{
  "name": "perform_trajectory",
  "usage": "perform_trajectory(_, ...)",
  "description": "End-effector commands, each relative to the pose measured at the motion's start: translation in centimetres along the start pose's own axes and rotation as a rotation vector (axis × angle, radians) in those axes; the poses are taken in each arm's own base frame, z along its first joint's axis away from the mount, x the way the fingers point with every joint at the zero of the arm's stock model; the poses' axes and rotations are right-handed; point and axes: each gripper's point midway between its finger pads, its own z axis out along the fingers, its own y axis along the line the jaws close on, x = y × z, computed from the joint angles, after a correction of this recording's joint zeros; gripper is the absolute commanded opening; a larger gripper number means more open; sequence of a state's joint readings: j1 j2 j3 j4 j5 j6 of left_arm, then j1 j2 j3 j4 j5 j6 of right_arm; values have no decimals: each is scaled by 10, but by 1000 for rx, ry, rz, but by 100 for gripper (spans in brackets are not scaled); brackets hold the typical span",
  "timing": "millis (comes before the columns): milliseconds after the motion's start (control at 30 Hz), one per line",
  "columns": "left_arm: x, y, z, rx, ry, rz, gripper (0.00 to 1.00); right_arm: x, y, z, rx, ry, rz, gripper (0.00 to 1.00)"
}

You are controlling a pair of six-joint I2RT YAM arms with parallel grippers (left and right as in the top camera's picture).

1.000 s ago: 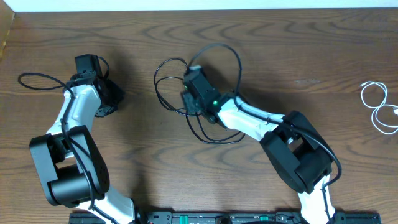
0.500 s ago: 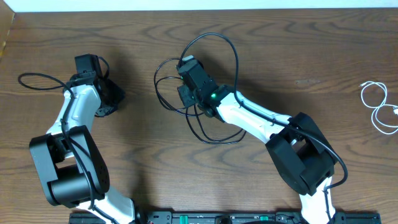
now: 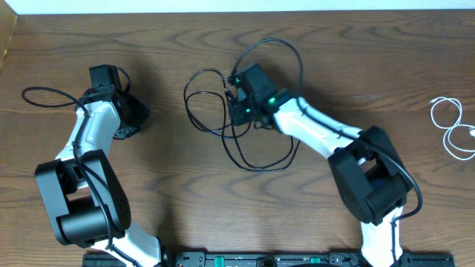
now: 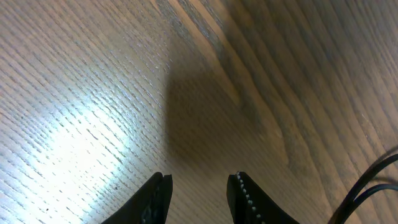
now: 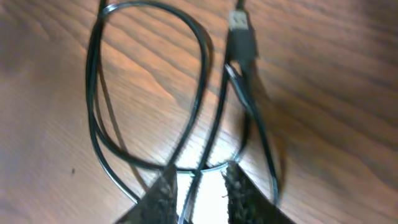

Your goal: Untangle cables

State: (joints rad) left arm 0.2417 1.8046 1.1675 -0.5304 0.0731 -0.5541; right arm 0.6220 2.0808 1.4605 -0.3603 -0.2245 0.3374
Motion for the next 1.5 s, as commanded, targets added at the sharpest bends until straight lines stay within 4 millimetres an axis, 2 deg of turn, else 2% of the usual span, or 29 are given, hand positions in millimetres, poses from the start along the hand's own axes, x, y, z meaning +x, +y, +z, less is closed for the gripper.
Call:
perform_trajectory(0, 3, 4, 3, -12, 12, -10, 35, 5, 17, -9, -151, 62, 69, 24)
perform_trajectory(167, 6, -1, 3, 16, 32, -10, 35, 19, 21, 2, -214, 129, 123, 27)
perform_trajectory(333, 11, -7, 3, 52, 57, -9, 34, 32, 36, 19, -328, 179, 127, 33)
perform_trajectory(600, 11, -7, 3, 52, 57, -9, 34, 54, 25, 43, -313, 247, 190, 34)
perform_trajectory(1033, 11, -7, 3, 52, 57, -10, 34, 50, 27, 47, -322, 227, 191, 36)
perform_trajectory(1467, 11, -7, 3, 52, 57, -10, 34, 65, 53, 51, -323, 269, 229, 31)
